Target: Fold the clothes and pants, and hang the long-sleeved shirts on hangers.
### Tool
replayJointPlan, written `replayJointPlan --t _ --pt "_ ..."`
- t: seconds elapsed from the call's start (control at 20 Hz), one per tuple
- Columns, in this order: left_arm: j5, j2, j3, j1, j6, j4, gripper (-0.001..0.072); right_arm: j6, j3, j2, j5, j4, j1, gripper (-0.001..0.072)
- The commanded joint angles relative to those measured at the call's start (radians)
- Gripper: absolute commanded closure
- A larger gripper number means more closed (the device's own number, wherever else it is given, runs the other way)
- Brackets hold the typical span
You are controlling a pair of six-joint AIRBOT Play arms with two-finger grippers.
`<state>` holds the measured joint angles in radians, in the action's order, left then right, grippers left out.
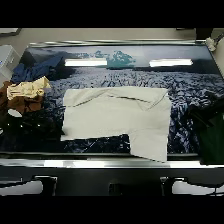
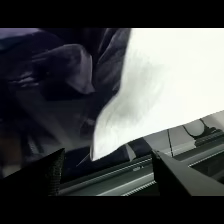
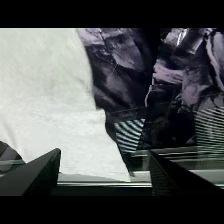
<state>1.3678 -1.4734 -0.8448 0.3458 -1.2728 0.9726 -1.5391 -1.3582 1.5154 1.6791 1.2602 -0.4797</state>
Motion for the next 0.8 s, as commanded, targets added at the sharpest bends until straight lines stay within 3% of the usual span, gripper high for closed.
replayJointPlan --t 0.0,0.1,0.15,0.2,0.3,0.5,0.6,0.75 --pt "-0.074 -0.029 0.043 -0.023 0.041 -0.058 0.0132 0.011 0.017 -0.011 0.006 -0.035 -0.001 0.0103" --pt "-0.090 -0.044 0.043 -0.050 0.043 -0.085 0.0136 0.011 0.017 -0.013 0.007 -0.043 -0.001 0.0103" --pt "-0.097 -0.049 0.044 -0.064 0.043 -0.095 0.0221 0.011 0.017 -0.014 0.010 -0.045 -0.001 0.0104" --pt "-0.110 -0.049 0.044 -0.079 0.043 -0.096 0.0349 0.011 0.017 -0.016 0.011 -0.045 -0.001 0.0104" --pt "-0.112 -0.048 0.043 -0.090 0.044 -0.102 0.0684 0.011 0.017 -0.016 0.013 -0.039 -0.001 0.0105" --pt "-0.104 -0.022 0.042 -0.090 0.061 -0.101 0.0687 0.011 0.105 -0.016 -0.074 -0.023 -0.001 0.0107" --pt "-0.104 -0.003 0.042 -0.090 0.061 -0.101 0.0687 0.013 0.214 -0.016 -0.177 -0.076 -0.001 0.0107" --pt "-0.104 0.022 0.042 -0.090 0.058 -0.102 0.0686 0.100 0.359 -0.010 -0.349 -0.208 -0.001 0.0110"
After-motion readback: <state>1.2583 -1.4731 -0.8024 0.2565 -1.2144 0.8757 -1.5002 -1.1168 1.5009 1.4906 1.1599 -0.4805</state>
